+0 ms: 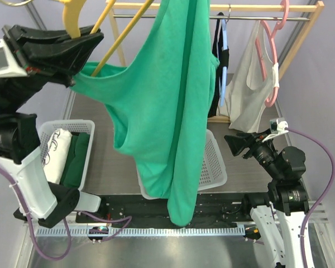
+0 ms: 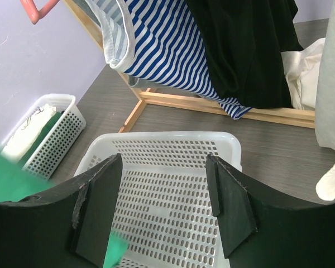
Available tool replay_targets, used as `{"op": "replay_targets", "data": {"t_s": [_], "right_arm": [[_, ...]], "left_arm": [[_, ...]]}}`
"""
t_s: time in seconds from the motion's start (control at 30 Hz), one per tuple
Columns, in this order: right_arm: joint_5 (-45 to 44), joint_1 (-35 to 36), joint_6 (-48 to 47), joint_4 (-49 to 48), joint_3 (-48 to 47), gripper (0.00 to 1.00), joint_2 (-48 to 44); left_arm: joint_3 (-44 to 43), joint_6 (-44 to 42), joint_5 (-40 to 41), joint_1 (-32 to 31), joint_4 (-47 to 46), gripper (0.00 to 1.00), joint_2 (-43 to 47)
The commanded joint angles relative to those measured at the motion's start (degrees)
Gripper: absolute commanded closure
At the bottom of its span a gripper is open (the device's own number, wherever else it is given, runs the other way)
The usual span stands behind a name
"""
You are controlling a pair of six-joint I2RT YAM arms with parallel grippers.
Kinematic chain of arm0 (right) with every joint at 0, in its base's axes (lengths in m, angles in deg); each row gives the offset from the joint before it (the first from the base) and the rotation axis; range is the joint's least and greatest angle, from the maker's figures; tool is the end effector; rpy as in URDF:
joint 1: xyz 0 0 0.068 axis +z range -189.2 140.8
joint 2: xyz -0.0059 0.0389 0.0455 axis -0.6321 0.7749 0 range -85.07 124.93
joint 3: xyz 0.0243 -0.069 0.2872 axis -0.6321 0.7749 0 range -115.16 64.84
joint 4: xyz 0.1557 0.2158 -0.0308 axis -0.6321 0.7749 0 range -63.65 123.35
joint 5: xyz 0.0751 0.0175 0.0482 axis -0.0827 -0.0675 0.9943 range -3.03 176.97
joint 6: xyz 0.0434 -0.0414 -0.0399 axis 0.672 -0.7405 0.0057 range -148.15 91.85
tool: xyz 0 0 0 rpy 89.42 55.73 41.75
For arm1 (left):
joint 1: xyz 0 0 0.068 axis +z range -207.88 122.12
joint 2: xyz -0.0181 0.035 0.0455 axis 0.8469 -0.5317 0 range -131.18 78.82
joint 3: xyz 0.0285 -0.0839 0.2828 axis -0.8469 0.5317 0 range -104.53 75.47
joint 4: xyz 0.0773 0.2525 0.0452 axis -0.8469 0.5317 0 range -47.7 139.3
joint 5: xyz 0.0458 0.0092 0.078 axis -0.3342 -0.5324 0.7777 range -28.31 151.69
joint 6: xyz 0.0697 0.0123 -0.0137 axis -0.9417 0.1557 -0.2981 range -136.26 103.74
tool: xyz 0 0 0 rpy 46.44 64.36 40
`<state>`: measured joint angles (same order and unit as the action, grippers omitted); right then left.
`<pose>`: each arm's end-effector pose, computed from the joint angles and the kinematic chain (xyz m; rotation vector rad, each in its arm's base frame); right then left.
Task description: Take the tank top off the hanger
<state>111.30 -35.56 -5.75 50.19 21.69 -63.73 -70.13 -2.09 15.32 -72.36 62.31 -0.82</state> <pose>0.0895 0.0303 0.3632 -0.0685 1.6455 0.6896 0.0823 -0.0657 0.7343 0.7880 0.7402 -0.7622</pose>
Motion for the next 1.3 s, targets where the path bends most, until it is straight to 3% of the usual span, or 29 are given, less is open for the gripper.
{"op": "replay_targets", "data": {"t_s": [0.0, 0.2, 0.37, 0.6, 0.93, 1.07, 1.27], "right_arm": [[0.71, 0.14, -0.16, -2.04, -0.44, 0.3, -0.16], [1.32, 0.14, -0.16, -2.74, -0.88, 0.3, 0.54], [1.33, 0.14, -0.33, -2.83, -0.53, 0.31, 0.54], [1.41, 0.14, -0.24, -3.53, 0.79, 0.31, 0.37], [1.68, 0.67, -0.07, -3.88, 1.06, 0.32, 0.37], [1.59, 0.76, -1.03, -2.48, -1.13, 0.3, 0.45], [2.9, 0.76, -1.04, -3.0, -5.53, 0.21, 1.77]], "left_arm": [[-1.87, -3.54, 6.99, 0.33, -6.29, 1.0, -2.36], [-0.66, -1.44, 5.77, 0.42, -7.27, 1.0, -1.67], [4.88, -1.16, 1.2, 0.33, -0.52, 0.99, 1.41], [14.28, -2.14, -6.62, 0.33, 11.43, 0.99, 7.73], [30.71, 3.14, -9.09, 0.42, 13.47, 0.99, 17.93], [42.38, -0.19, -8.39, 0.33, 16.46, 0.99, 21.1], [50.41, -10.91, -5.66, 0.16, 22.78, 1.0, 23.12]]}}
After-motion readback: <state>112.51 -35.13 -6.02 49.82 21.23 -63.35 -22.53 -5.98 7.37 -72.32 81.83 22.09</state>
